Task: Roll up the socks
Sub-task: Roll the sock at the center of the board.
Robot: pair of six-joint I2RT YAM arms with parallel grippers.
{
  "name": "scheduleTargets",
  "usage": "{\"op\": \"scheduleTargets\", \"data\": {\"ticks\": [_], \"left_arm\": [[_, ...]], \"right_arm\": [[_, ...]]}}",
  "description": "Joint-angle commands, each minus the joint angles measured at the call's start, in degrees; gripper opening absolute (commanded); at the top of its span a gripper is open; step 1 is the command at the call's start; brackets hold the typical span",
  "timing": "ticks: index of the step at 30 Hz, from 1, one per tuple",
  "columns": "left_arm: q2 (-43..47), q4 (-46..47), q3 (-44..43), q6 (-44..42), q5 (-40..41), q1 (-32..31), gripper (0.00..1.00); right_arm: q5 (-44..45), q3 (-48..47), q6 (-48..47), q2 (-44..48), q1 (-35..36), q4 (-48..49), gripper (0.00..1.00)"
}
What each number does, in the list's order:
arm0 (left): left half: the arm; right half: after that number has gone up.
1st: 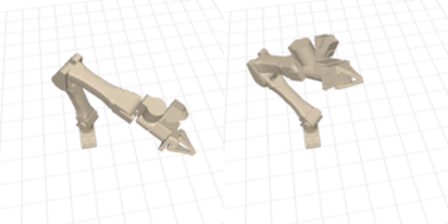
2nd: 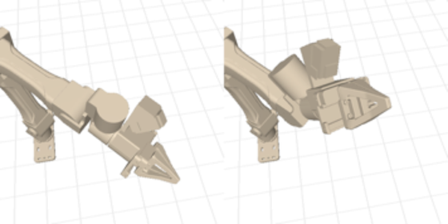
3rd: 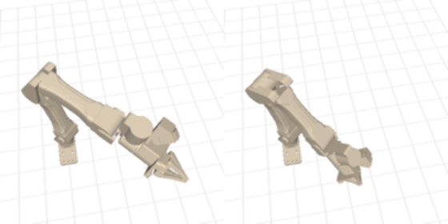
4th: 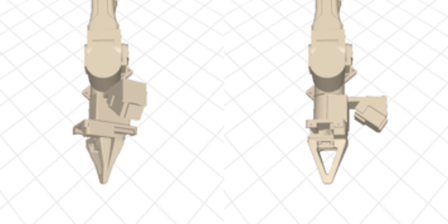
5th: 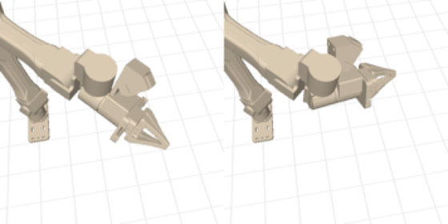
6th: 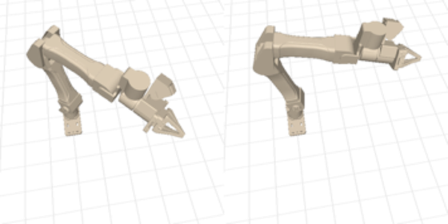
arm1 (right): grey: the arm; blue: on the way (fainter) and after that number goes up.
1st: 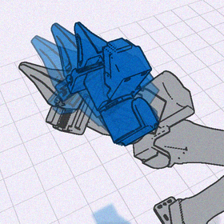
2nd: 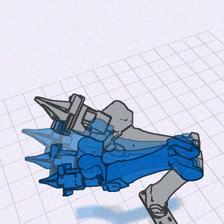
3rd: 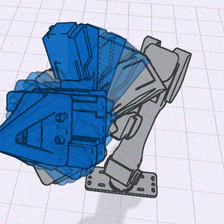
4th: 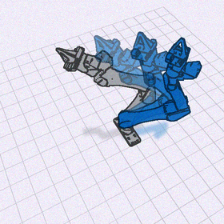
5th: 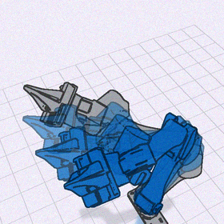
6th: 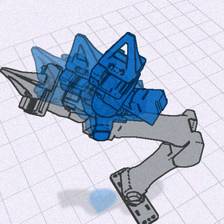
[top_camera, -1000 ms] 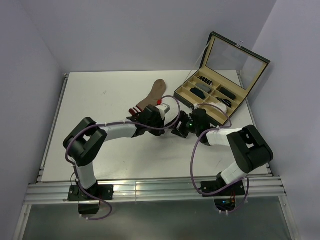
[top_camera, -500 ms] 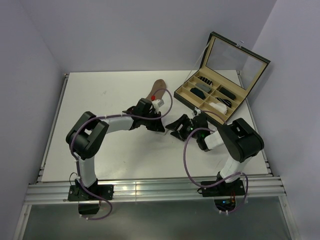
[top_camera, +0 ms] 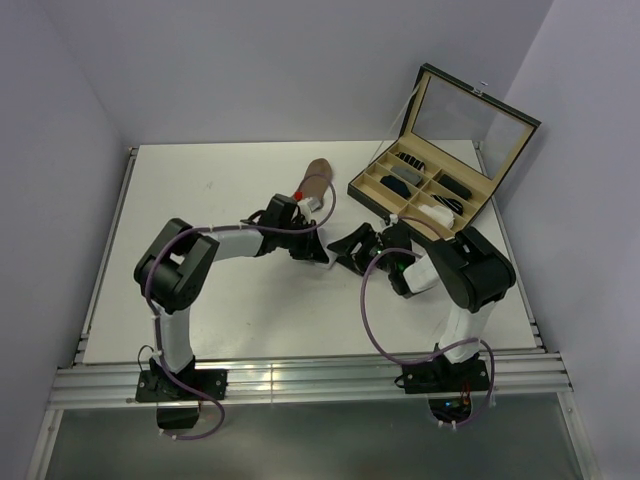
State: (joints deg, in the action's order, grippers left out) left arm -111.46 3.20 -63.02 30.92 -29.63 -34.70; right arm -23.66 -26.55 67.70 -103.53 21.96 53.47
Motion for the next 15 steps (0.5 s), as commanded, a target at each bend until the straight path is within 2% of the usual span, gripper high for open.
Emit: {"op": "scheduleTargets", "data": {"ticks": [1,4,6,10,11,15], "left_arm": [[-4.0,-3.7,2.2,1.4,1.2,0.9,0.0],[-4.8,-1.3,2.8,2.7,-0.5,1.2,0.01],[-4.8,0.3,3.4,4.1,-1.4,1.2,0.0],[-4.5,2.1,5.6,6.1,-2.4,1.7,0.01],[-4.2,2.6,6.2,6.6,-2.7,1.9,0.0],[-2.3,5.9,10.6,10.0,-2.2,2.4,0.01]], "right_arm": [[0.7,-2.3,-3.1,-1.6,-0.1,-3.8,0.71],[0.3,-3.6,-3.7,-2.4,0.5,-5.4,0.69],[-0.2,-4.5,-3.8,-3.2,1.1,-6.1,0.65],[-1.0,-5.5,-4.5,-4.0,1.6,-7.5,0.45],[-1.1,-5.8,-5.0,-3.8,1.6,-8.3,0.33],[-1.6,-7.2,-7.4,-1.8,2.0,-12.8,0.1]]}}
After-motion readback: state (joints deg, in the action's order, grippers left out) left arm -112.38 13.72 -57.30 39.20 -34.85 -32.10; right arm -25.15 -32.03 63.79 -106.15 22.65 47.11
